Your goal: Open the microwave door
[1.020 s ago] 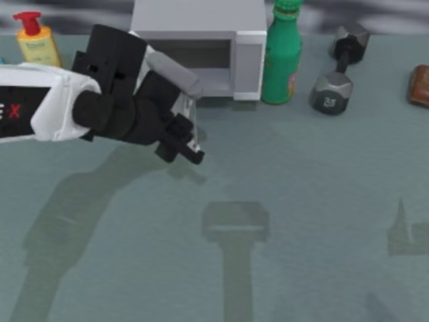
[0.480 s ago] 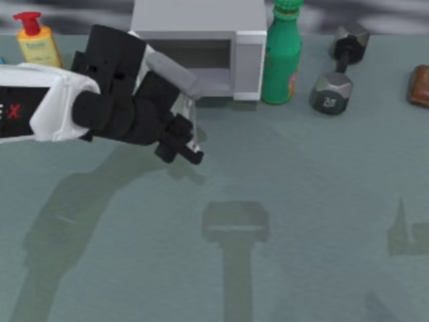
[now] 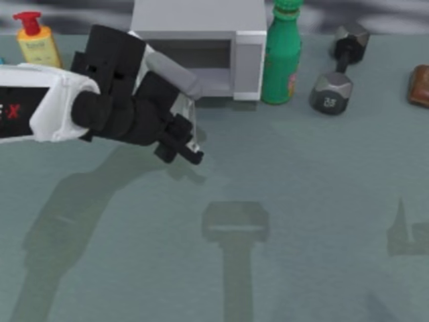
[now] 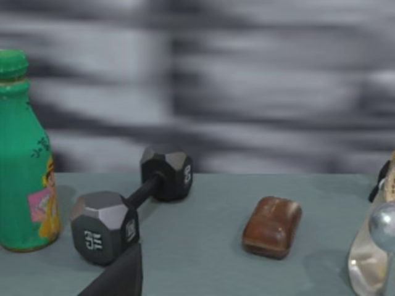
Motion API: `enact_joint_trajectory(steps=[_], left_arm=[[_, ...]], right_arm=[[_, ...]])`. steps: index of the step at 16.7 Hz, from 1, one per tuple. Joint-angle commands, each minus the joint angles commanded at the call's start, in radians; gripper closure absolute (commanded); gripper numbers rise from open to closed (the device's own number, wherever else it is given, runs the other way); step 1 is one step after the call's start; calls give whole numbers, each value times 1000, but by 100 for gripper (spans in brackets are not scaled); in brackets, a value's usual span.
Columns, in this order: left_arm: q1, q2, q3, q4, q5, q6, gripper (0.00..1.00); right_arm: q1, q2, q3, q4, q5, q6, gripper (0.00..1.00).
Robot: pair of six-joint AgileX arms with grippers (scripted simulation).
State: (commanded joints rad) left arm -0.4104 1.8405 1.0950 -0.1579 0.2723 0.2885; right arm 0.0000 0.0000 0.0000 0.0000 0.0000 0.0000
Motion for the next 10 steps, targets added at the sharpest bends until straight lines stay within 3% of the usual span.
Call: enact_joint_trajectory(steps=[10], left_arm=[[29, -12, -7, -22, 57, 75, 100]], right_arm=[[0, 0, 0, 0, 0, 0, 0]])
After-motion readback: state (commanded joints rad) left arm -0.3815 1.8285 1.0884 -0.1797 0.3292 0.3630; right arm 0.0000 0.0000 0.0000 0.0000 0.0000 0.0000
